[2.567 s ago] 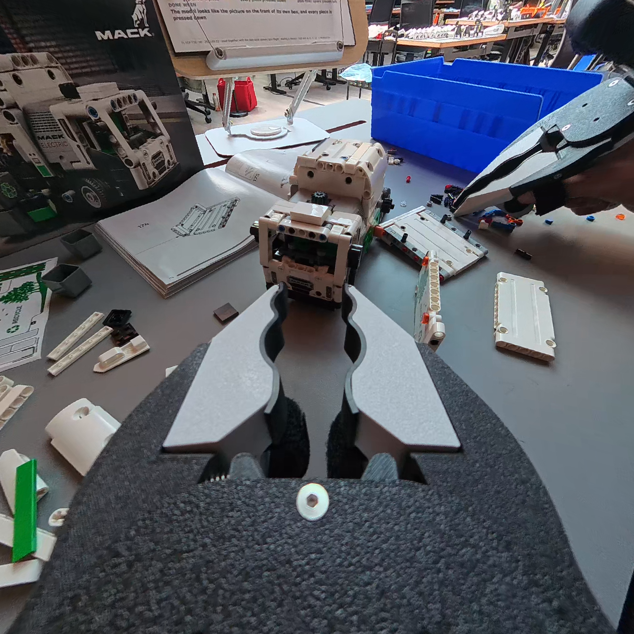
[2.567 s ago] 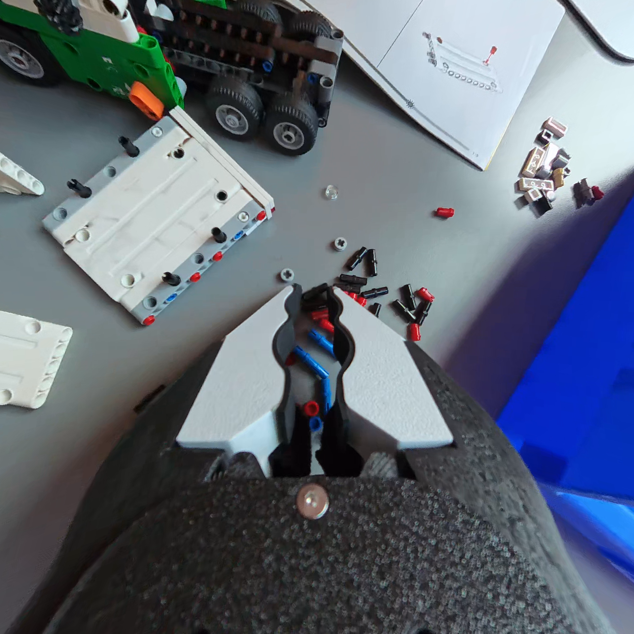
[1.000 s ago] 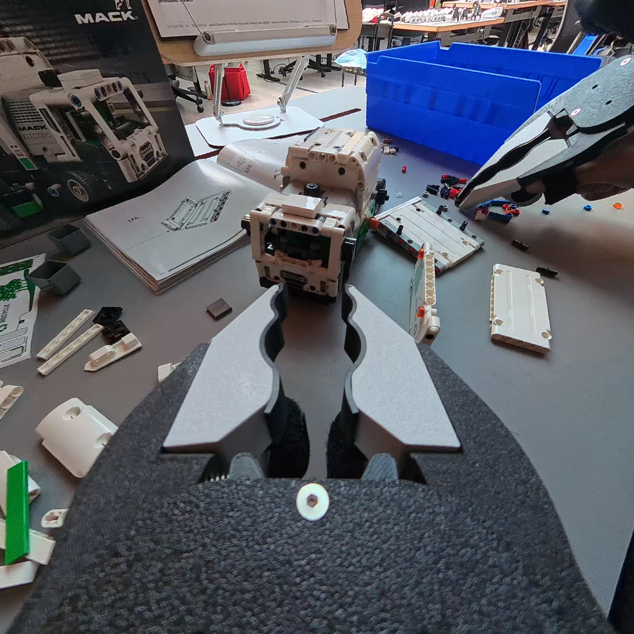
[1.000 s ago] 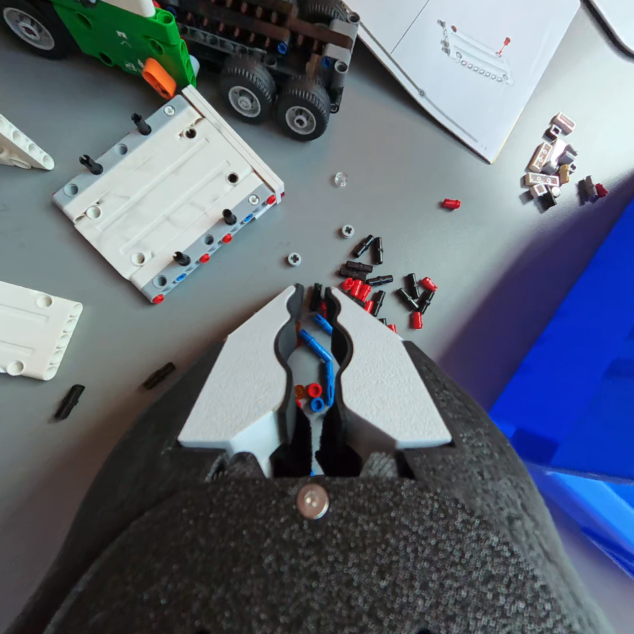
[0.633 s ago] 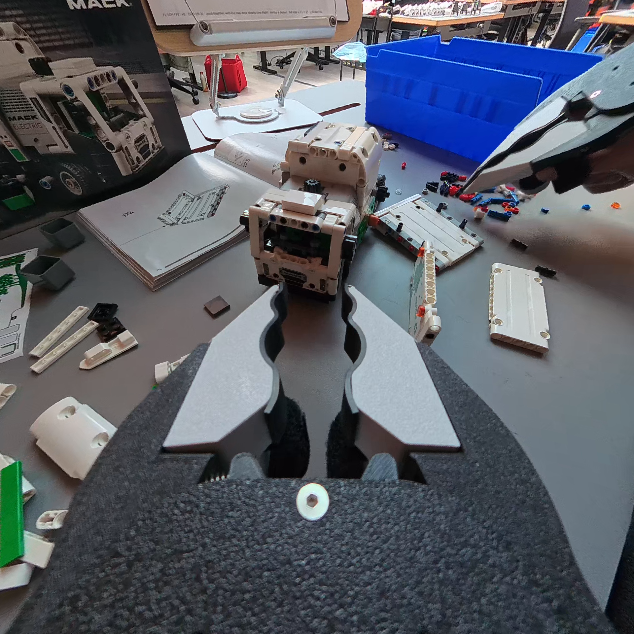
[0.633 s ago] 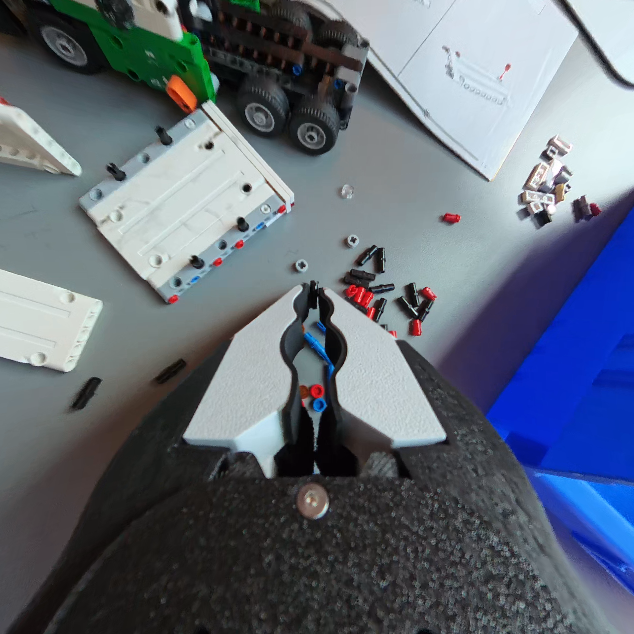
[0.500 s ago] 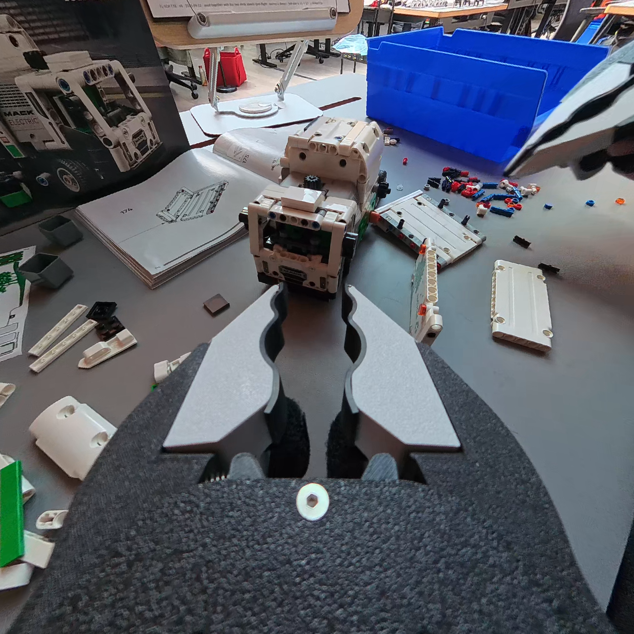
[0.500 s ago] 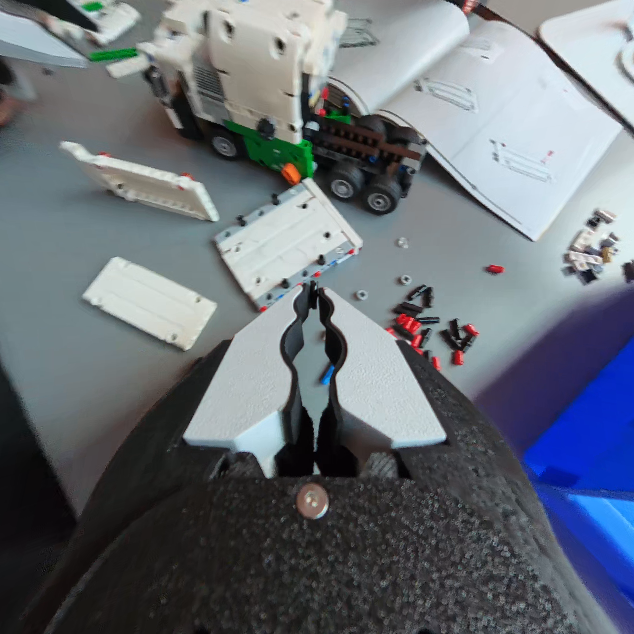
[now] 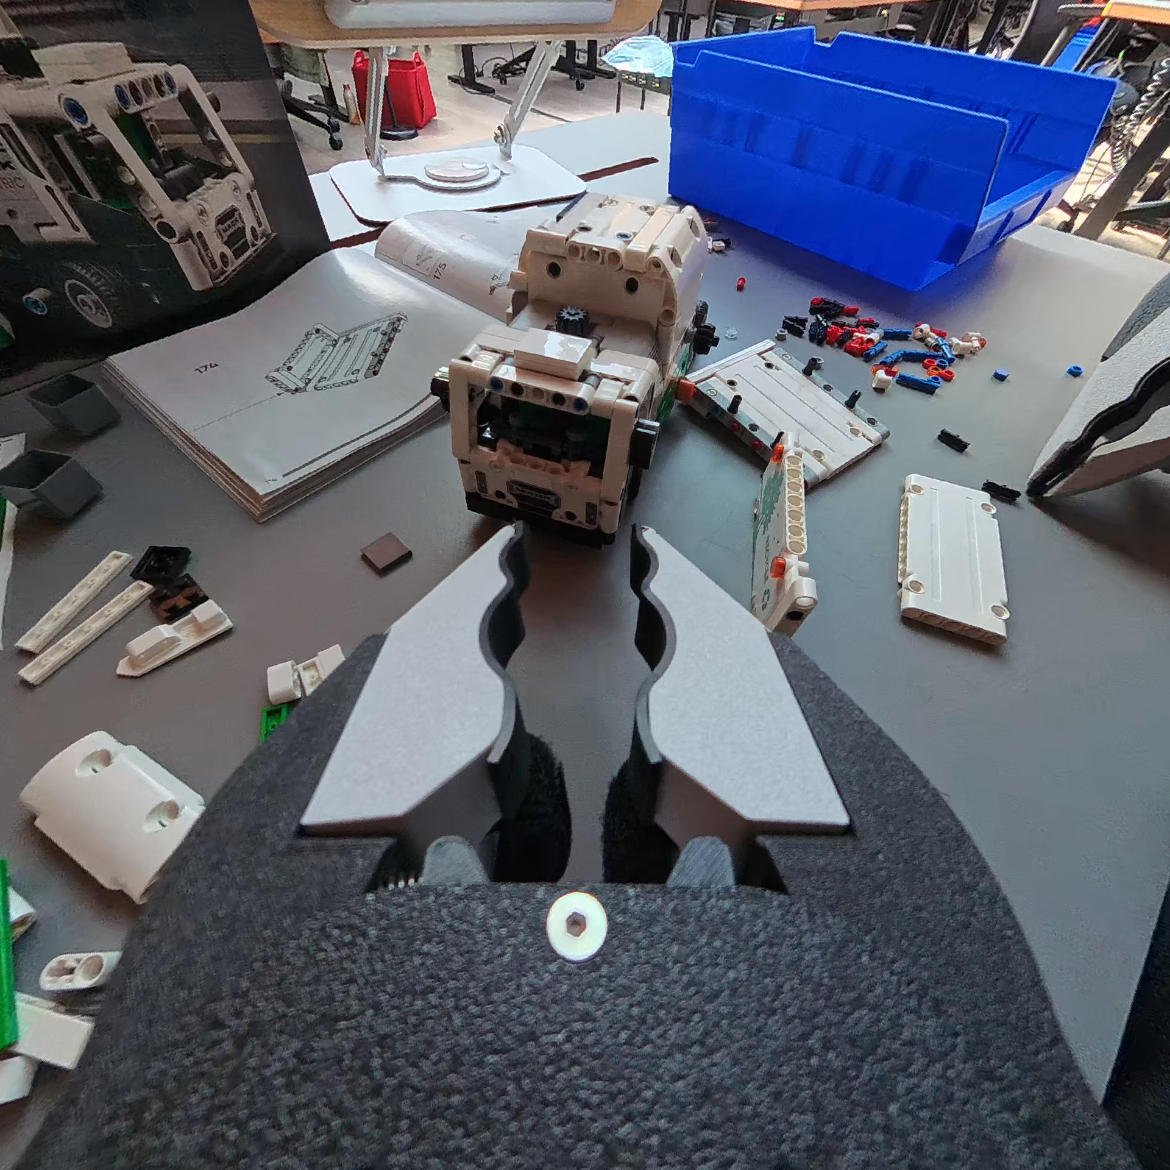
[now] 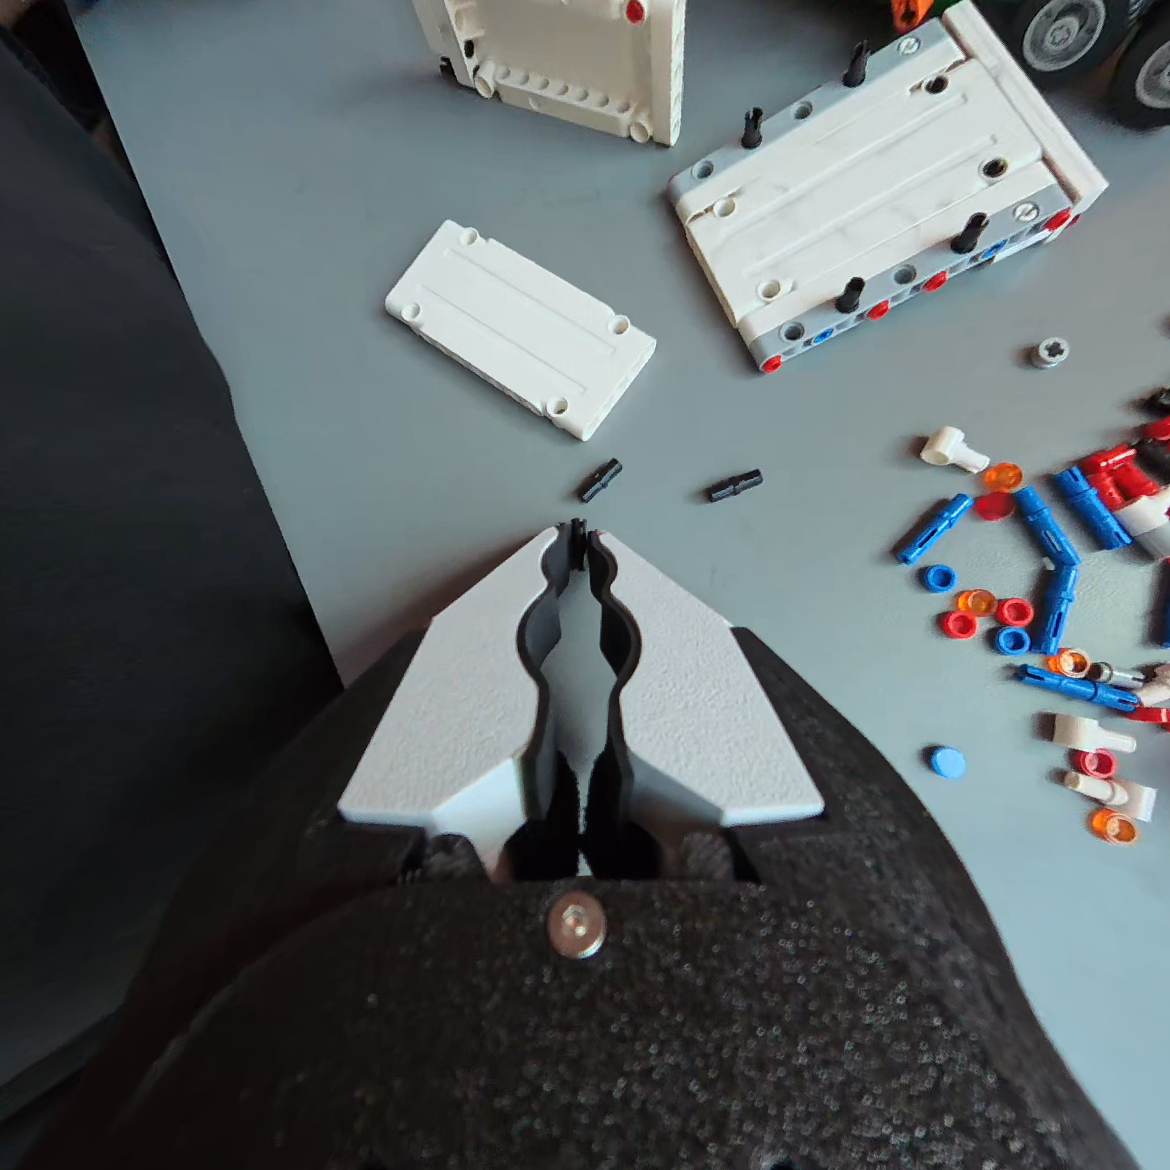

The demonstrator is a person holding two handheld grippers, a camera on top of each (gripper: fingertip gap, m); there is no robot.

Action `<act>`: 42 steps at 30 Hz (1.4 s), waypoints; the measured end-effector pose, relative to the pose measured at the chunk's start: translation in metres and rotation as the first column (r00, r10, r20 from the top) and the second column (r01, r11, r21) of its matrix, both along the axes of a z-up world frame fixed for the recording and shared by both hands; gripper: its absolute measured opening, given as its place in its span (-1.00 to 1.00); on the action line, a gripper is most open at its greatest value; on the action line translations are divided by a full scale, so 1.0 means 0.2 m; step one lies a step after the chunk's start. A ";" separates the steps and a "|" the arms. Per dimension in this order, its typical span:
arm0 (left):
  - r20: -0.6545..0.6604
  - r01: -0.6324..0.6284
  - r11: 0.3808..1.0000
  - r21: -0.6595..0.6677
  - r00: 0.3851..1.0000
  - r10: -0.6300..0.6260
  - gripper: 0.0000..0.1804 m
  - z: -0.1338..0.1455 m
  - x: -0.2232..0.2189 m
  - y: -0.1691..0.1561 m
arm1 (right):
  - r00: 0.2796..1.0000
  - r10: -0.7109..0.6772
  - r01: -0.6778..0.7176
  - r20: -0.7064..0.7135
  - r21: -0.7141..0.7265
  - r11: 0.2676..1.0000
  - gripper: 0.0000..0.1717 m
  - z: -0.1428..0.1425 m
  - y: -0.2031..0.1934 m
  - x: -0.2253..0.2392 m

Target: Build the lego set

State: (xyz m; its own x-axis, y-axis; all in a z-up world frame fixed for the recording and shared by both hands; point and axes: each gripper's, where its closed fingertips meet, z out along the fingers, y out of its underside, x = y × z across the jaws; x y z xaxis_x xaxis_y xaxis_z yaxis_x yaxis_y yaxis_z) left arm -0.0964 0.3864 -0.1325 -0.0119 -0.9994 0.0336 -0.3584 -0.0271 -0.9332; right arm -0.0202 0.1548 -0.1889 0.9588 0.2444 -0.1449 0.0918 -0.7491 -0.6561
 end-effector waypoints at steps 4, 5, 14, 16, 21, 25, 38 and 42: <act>0.033 0.009 1.000 0.024 0.999 -0.010 -0.67 0.02 -0.01 -0.01 | 0.998 -0.032 0.031 0.052 0.014 0.999 -0.96 0.00 0.02 0.03; 0.043 0.009 1.000 0.028 0.999 -0.010 -0.67 0.03 -0.01 -0.02 | 0.997 -0.042 0.041 0.064 0.019 0.999 -0.95 0.00 0.03 0.03; 0.122 0.032 0.997 0.076 0.992 -0.041 -0.68 0.09 -0.04 -0.05 | 0.993 -0.058 0.045 0.102 0.125 0.991 -0.74 0.10 0.05 0.01; 0.131 0.041 0.996 0.084 0.990 -0.052 -0.68 0.10 -0.05 -0.06 | 0.993 -0.055 0.033 0.104 0.207 0.978 -0.72 0.19 0.09 0.00; 0.214 0.031 0.993 0.116 0.975 -0.055 -0.71 0.16 -0.08 -0.08 | 0.986 0.104 -0.130 0.127 0.220 0.967 -0.45 0.20 0.19 -0.13; 0.220 0.047 0.991 0.127 0.973 -0.074 -0.71 0.17 -0.12 -0.13 | 0.942 0.251 -0.288 0.224 0.147 0.946 -0.44 0.17 0.22 -0.19; 0.105 0.007 0.950 0.312 0.994 -0.042 -0.70 0.07 -0.10 -0.15 | 0.980 0.157 -0.178 0.123 0.181 0.967 -0.61 0.16 0.08 -0.20; 0.073 0.018 0.944 0.329 0.996 -0.044 -0.70 0.04 -0.09 -0.16 | 0.958 0.192 -0.227 0.213 0.156 0.961 -0.58 0.12 0.12 -0.19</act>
State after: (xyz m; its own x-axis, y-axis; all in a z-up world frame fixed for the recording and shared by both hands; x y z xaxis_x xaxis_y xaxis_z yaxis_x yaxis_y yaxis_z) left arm -0.1144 0.3549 -0.1240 -0.0323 -0.9542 -0.2975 -0.2797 0.2944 -0.9138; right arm -0.0573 0.1796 -0.1640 0.8884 0.4476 0.1021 0.3726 -0.5730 -0.7300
